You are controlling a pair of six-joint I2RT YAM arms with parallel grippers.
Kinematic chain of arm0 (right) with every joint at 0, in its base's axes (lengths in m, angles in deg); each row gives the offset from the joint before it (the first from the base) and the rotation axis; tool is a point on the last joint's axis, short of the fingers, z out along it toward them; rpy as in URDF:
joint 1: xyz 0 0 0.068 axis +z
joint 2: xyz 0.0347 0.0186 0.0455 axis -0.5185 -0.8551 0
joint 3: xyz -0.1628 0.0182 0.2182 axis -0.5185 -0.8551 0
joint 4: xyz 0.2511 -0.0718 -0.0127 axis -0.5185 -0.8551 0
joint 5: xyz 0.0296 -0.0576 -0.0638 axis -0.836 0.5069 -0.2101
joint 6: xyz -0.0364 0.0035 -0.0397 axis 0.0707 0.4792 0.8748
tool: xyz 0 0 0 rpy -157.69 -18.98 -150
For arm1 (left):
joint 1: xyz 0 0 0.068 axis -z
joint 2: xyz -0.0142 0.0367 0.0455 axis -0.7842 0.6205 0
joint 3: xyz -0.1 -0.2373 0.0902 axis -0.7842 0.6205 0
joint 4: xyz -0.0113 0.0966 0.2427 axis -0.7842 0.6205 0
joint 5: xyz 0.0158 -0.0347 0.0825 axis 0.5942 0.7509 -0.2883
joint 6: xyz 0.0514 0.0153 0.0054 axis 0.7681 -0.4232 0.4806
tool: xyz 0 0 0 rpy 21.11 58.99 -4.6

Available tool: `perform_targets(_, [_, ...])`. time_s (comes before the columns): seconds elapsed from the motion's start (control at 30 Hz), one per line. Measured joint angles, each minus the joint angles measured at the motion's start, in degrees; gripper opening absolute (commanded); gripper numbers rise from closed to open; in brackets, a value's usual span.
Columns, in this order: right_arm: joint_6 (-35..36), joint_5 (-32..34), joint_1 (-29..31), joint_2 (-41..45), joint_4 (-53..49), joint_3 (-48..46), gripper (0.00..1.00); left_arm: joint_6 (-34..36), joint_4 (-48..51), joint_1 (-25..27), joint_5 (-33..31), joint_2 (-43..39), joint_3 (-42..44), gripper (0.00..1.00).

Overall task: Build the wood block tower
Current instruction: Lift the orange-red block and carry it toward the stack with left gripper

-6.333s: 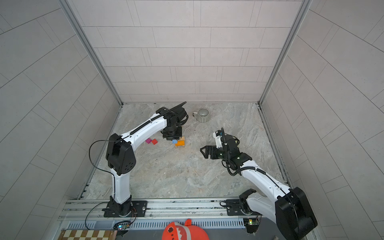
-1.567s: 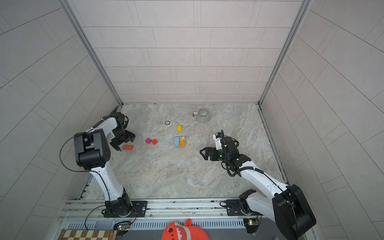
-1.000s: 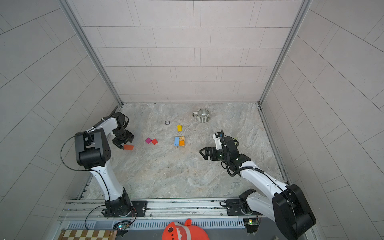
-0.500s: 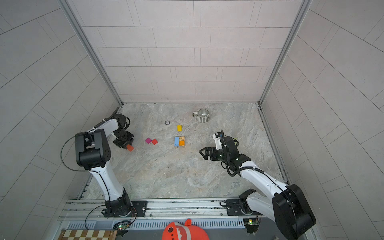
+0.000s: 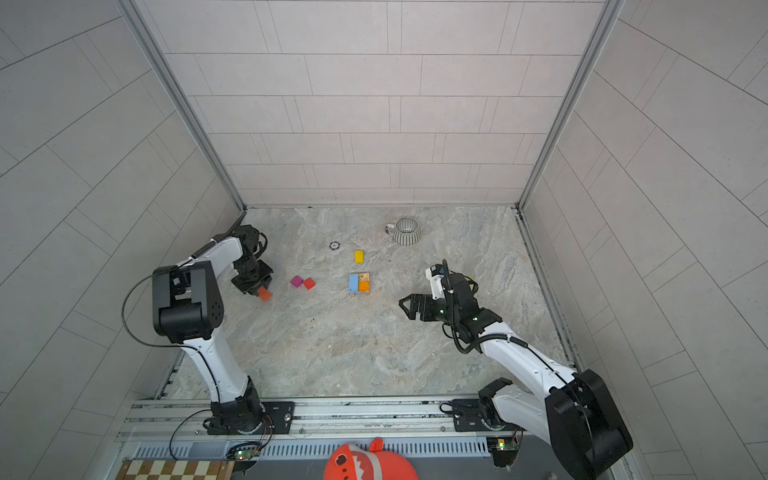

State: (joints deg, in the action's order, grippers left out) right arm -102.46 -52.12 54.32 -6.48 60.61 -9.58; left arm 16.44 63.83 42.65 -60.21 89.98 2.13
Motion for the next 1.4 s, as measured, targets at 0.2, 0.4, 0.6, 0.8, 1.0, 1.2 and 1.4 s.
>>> perform_targets(0.2, [0.02,0.07,0.00,0.20,-0.02,0.00,1.00,2.99,2.29,4.11,-0.61,-2.34,-0.24,0.26])
perform_targets(0.4, [0.04,0.15,-0.09,0.17,-0.09,0.00,1.00,5.14,5.38,8.00,1.14,-5.75,-2.60,0.26])
perform_targets(0.6, [0.46,1.11,-0.68,0.15,-0.90,0.00,1.00,6.27,9.20,13.14,1.81,-8.20,-9.03,0.27])
perform_targets(0.8, [1.18,2.08,-1.03,0.24,-1.77,0.00,1.00,6.64,12.76,19.82,2.86,-8.79,-16.00,0.27])
perform_targets(1.0, [1.36,2.71,-1.49,0.24,-2.60,0.00,1.00,6.60,16.13,25.55,3.10,-8.68,-21.88,0.26])
perform_targets(1.2, [1.36,2.75,-1.64,0.24,-2.62,0.00,1.00,5.97,17.84,30.16,2.80,-7.82,-24.72,0.26])
perform_targets(1.4, [1.36,2.71,-1.68,0.24,-2.62,0.00,1.00,5.07,19.21,34.01,2.36,-5.42,-26.51,0.26])
